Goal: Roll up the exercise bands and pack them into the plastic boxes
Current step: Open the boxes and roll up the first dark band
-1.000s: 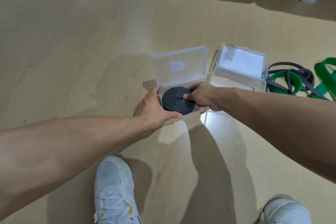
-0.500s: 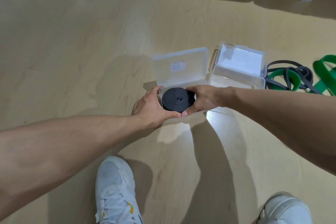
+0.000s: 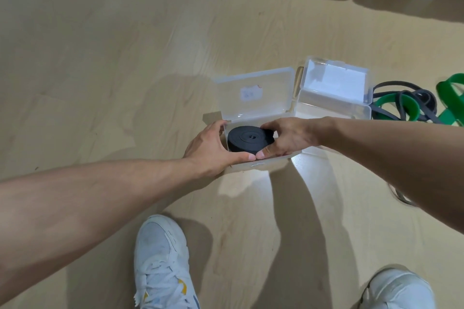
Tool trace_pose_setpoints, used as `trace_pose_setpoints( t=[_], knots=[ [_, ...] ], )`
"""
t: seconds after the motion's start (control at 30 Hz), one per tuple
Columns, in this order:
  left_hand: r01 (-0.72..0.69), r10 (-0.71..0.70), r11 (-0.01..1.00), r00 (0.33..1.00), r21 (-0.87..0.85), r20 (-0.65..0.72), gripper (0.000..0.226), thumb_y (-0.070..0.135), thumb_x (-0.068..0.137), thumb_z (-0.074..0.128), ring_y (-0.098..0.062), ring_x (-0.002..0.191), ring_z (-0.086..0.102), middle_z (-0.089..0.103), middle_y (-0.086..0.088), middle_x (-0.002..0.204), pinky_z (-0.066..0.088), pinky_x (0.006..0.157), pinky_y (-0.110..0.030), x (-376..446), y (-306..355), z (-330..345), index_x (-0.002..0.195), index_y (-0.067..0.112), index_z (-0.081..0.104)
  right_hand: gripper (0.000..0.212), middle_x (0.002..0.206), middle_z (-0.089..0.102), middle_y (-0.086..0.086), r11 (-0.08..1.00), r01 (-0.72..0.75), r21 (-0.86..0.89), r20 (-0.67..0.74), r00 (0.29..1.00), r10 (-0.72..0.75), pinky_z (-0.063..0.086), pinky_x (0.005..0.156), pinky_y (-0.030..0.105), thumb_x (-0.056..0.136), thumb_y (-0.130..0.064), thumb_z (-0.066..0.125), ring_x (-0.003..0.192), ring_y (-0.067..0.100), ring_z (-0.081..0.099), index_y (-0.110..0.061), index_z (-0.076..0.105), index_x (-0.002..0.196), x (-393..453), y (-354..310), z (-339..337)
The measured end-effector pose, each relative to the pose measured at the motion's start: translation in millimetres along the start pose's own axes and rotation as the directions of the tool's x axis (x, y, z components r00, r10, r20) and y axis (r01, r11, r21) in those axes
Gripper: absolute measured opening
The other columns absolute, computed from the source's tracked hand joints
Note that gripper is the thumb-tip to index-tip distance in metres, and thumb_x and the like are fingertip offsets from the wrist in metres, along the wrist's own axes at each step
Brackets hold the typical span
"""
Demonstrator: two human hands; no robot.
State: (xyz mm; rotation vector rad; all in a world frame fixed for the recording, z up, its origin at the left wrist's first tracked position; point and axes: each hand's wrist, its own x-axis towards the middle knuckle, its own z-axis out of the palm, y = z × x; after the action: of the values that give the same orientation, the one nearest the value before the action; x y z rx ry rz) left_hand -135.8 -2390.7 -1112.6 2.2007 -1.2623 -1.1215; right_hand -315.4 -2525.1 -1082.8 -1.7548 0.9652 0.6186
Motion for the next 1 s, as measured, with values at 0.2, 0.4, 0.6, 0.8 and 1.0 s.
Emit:
trace_pose_setpoints(
  t=[0.2,0.4,0.6,0.8,1.0],
  knots=[
    [0.003,-0.003,1.000,1.000,-0.010,0.011,0.126,0.073,0.033,0.085,-0.009,0.126,0.055,0.056,0.015,0.139,0.049,0.104,-0.035,1.4,-1.1,8.1,0.144,0.034,0.040,0.049,0.074,0.060,-0.010,0.985,-0.035,-0.168,-0.029,0.999,0.031,0.044,0.060,0.019,0.080,-0.045,0.082,0.065,0.009,0.059,-0.023,0.058,0.118,1.4,-4.4,7.7],
    [0.014,-0.013,0.993,1.000,-0.116,0.008,0.111,0.059,0.036,0.091,-0.007,0.114,0.059,0.058,0.021,0.125,0.052,0.096,-0.033,1.3,-4.4,13.5,0.134,0.040,0.043,0.049,0.077,0.065,0.002,0.964,-0.069,-0.256,0.016,0.997,0.076,0.057,0.071,0.030,0.079,-0.044,0.083,0.064,0.021,0.063,-0.015,0.060,0.111,7.7,-7.4,2.1],
    [0.008,-0.005,0.987,1.000,-0.161,0.021,0.101,0.046,0.046,0.095,-0.006,0.111,0.059,0.057,0.025,0.117,0.051,0.087,-0.026,2.0,-5.7,12.7,0.133,0.040,0.044,0.057,0.074,0.064,0.005,0.988,-0.083,-0.129,-0.026,0.996,0.081,0.058,0.062,0.027,0.070,-0.045,0.090,0.058,0.020,0.063,-0.015,0.062,0.109,10.9,1.2,4.2],
    [0.035,-0.030,0.987,0.999,-0.154,0.036,0.110,0.058,0.037,0.086,-0.007,0.114,0.062,0.060,0.023,0.126,0.055,0.096,-0.039,1.2,-4.3,13.1,0.136,0.042,0.041,0.071,0.113,0.071,0.010,0.997,-0.078,-0.027,-0.119,0.990,0.075,0.063,0.067,0.033,0.061,-0.042,0.096,0.073,0.024,0.072,-0.021,0.065,0.121,8.4,5.9,10.4],
    [0.064,-0.059,0.993,0.997,-0.097,0.054,0.116,0.058,0.033,0.085,-0.012,0.115,0.064,0.057,0.021,0.130,0.054,0.098,-0.042,2.5,0.5,12.3,0.138,0.039,0.039,0.068,0.121,0.064,0.003,0.993,-0.113,-0.019,-0.058,0.992,0.112,0.062,0.084,0.039,0.068,-0.036,0.093,0.104,0.030,0.068,-0.019,0.060,0.124,7.5,-0.6,13.0]
  ],
)
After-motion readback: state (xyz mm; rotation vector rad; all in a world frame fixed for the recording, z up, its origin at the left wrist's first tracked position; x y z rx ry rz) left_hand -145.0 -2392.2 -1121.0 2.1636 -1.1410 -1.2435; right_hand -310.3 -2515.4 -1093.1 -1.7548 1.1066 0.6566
